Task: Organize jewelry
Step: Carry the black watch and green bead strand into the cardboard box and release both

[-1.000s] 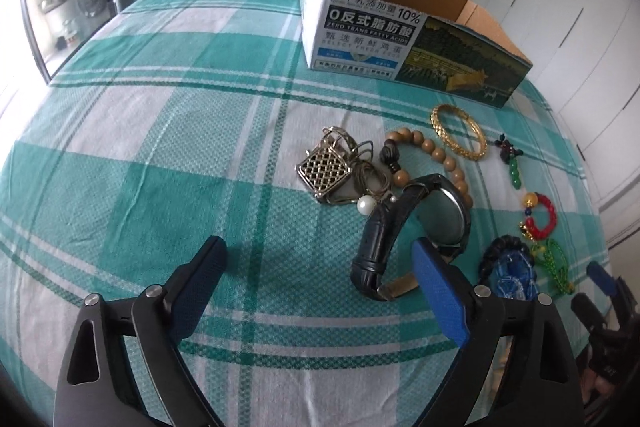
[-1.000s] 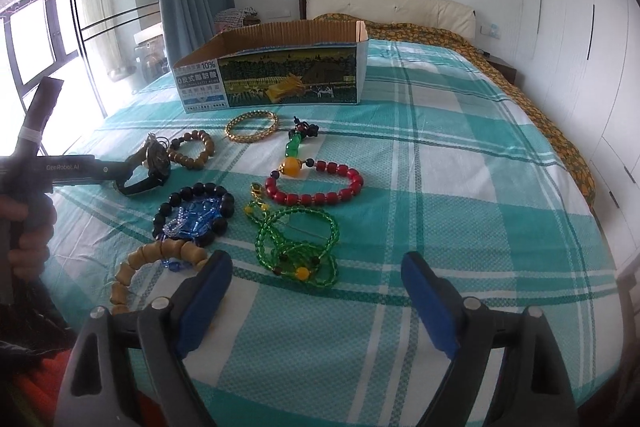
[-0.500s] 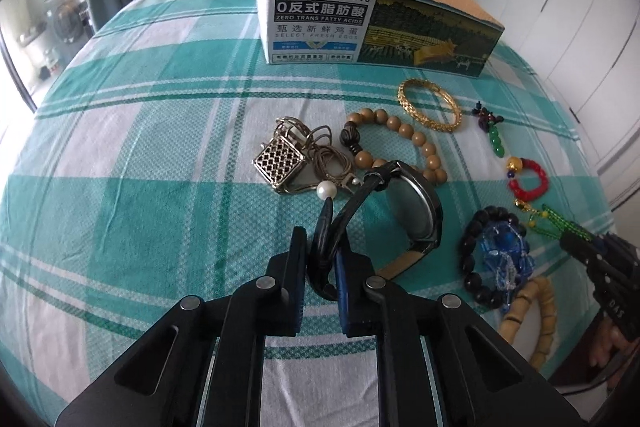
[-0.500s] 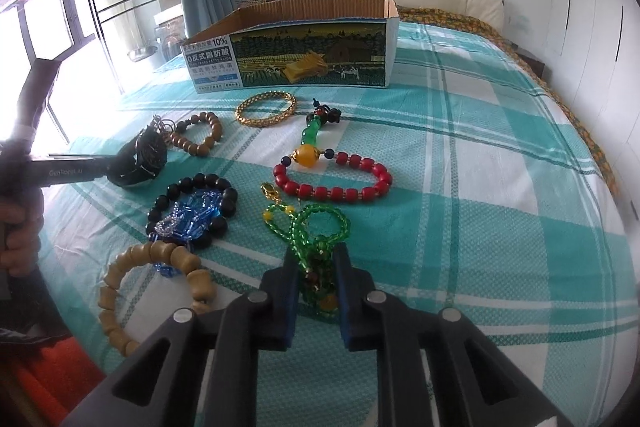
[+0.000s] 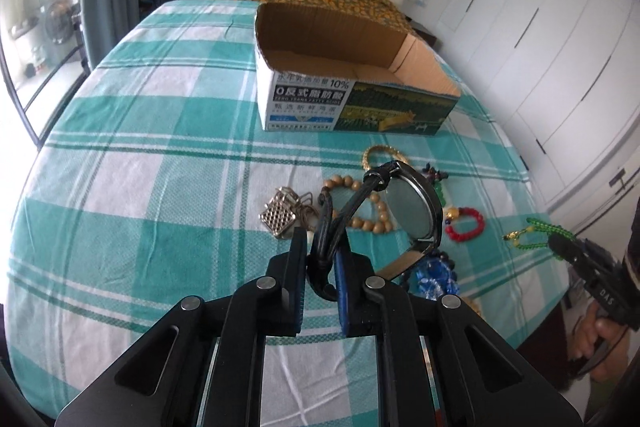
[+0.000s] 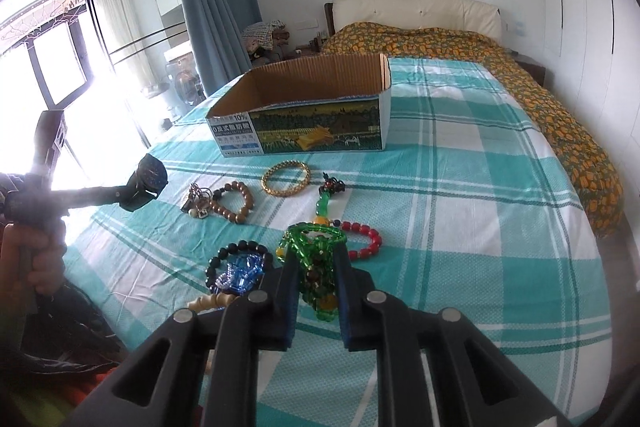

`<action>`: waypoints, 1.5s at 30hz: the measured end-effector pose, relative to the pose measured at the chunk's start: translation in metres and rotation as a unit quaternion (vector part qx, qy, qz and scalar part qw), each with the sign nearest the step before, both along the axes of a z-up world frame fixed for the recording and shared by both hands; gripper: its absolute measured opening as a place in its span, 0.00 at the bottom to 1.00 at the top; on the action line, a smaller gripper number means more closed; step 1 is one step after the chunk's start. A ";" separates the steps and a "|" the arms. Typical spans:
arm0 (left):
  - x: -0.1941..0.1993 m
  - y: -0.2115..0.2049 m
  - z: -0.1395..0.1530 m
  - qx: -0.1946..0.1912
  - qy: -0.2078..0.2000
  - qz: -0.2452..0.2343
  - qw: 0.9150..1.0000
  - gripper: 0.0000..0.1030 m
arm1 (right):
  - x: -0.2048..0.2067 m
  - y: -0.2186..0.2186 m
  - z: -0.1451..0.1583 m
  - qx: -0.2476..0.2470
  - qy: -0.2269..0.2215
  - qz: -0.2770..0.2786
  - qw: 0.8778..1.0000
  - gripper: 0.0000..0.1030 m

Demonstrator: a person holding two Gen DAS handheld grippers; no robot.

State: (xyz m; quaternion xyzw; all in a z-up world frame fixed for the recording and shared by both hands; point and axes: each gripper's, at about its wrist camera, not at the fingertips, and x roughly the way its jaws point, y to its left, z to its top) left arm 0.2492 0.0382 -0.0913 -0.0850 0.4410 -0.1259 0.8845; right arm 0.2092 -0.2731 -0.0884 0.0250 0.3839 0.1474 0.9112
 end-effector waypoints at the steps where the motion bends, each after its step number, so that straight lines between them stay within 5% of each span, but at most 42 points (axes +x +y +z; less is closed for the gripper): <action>1: 0.005 -0.002 0.004 0.003 -0.005 0.000 1.000 0.11 | 0.002 0.001 0.004 0.004 -0.002 0.002 1.000 0.16; 12: 0.044 0.006 0.042 -0.009 -0.023 0.005 1.000 0.11 | 0.048 0.013 0.037 0.009 -0.022 0.031 0.999 0.16; 21: 0.126 -0.006 0.072 -0.017 -0.048 0.015 0.999 0.11 | 0.159 0.027 0.080 0.035 -0.055 0.040 0.997 0.16; 31: 0.213 -0.040 0.001 0.034 0.025 0.011 0.999 0.15 | 0.282 0.034 -0.016 0.031 0.055 0.001 0.998 0.25; 35: 0.216 -0.040 -0.019 0.032 0.043 0.016 0.998 0.29 | 0.285 0.032 -0.041 0.016 0.091 0.005 0.996 0.25; 45: 0.185 -0.053 -0.032 0.061 0.036 0.006 0.997 0.28 | 0.253 0.031 -0.045 -0.032 0.096 0.014 0.995 0.22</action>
